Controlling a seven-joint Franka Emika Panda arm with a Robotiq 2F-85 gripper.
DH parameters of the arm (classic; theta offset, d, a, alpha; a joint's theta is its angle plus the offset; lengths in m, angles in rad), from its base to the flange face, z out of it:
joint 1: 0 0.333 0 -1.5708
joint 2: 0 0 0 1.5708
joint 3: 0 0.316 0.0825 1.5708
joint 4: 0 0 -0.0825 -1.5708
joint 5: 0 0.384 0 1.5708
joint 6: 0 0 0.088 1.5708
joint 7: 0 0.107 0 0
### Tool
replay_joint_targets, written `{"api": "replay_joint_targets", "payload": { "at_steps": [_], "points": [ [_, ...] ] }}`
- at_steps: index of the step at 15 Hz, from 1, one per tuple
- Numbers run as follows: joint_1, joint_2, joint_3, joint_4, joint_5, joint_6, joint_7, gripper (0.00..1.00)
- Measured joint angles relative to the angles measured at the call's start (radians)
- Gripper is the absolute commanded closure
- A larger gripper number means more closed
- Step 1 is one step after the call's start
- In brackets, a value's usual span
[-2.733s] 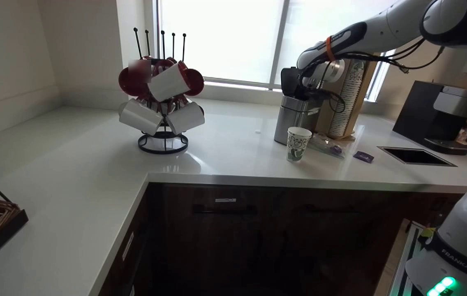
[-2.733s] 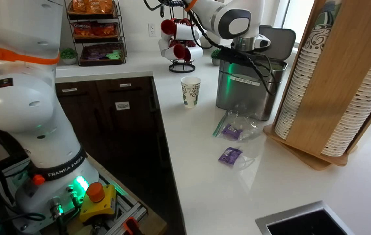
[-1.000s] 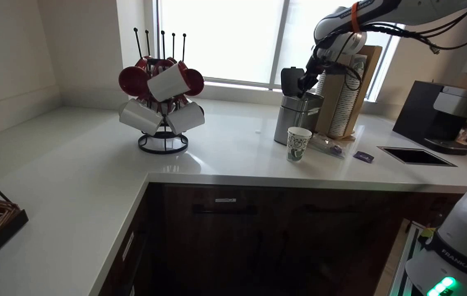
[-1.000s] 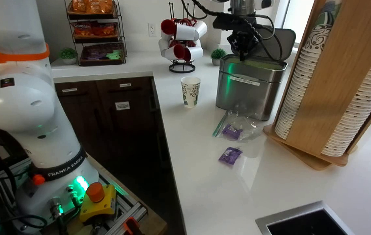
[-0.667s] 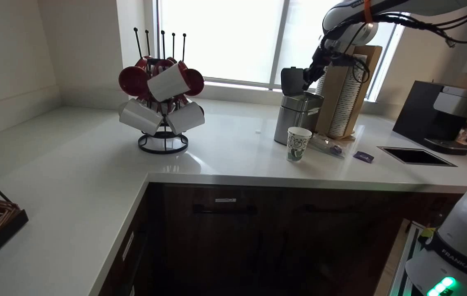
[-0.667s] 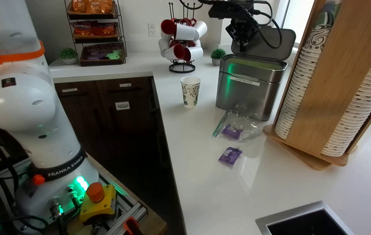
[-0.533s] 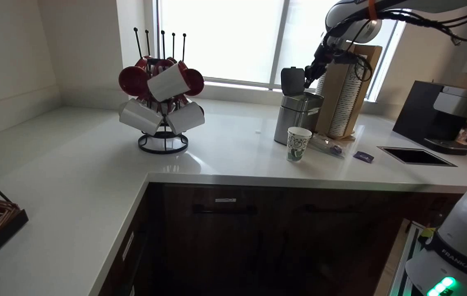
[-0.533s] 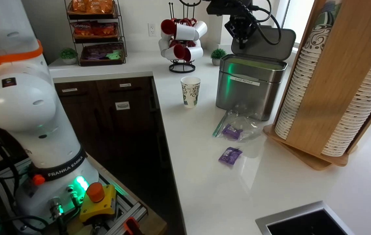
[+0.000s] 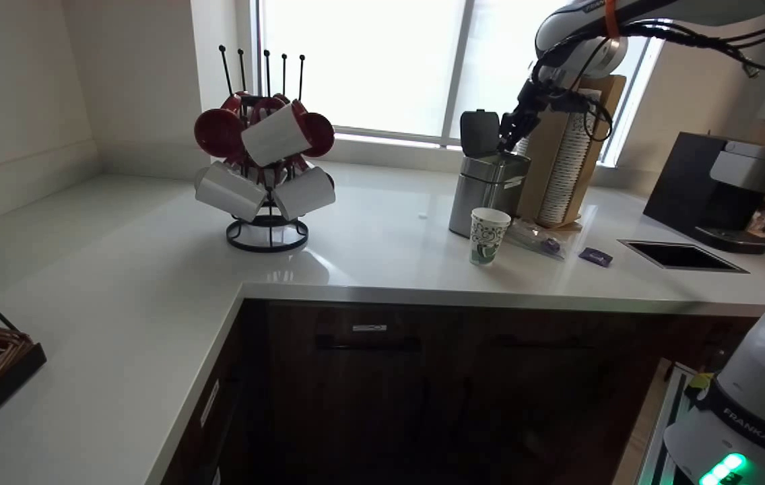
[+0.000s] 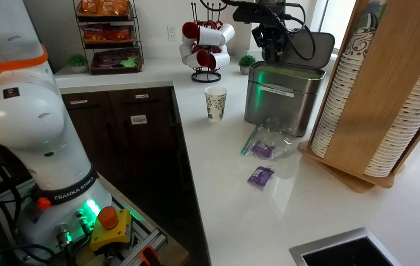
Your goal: Remove a green packet from the silver bin and put it on the counter
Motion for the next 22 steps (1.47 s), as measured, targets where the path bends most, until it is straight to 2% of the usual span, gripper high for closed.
{"api": "replay_joint_targets", "payload": {
  "at_steps": [4,14,22],
  "points": [
    [0.0,0.033,-0.01,-0.002,0.058,0.001,-0.044,0.01],
    [-0.002,0.106,-0.009,0.007,0.196,0.002,-0.132,0.0],
    [-0.015,0.147,-0.009,0.02,0.236,0.006,-0.176,0.0]
  ]
}}
